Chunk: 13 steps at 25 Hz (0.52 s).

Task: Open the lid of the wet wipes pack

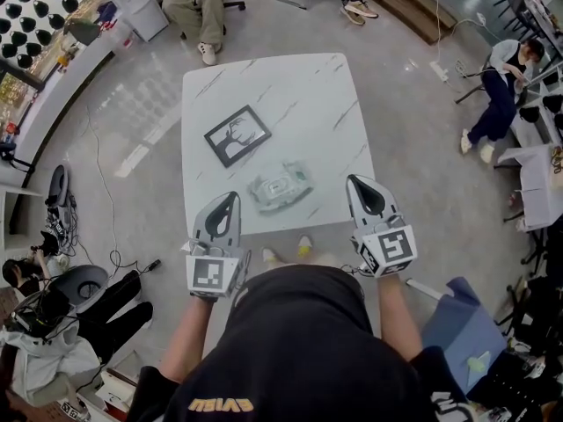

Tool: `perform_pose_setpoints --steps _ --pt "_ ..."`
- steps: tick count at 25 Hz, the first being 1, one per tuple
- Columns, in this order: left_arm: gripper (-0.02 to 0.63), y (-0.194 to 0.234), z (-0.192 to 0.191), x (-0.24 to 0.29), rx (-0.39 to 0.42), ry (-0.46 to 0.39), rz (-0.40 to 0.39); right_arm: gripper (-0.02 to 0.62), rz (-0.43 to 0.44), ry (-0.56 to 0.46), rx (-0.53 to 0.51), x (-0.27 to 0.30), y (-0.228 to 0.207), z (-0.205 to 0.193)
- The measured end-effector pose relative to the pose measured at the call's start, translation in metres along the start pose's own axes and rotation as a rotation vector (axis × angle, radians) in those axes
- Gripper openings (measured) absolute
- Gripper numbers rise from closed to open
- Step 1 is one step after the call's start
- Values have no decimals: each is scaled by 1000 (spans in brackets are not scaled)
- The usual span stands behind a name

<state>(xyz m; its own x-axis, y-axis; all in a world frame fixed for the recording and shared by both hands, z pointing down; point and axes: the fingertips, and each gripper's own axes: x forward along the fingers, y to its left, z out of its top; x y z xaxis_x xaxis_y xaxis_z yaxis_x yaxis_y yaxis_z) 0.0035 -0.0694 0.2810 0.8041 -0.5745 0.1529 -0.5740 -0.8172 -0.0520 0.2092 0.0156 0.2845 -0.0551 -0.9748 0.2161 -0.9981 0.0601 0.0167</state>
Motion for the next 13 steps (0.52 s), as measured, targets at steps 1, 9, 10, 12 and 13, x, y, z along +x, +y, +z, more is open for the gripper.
perform_pose_setpoints --steps 1,9,10,12,13 --pt "17 -1 -1 0 0 1 -3 2 1 1 -6 0 0 0" --pt "17 -7 -13 2 -1 54 -31 2 15 23 -66 2 1 -7" --pt "17 -7 -19 1 4 67 -33 2 18 25 -63 3 0 -8" --pt "17 -7 -26 1 4 90 -36 2 22 30 -62 5 -2 -11" --pt "17 -7 -28 1 1 99 -38 2 24 32 -62 6 -3 -13"
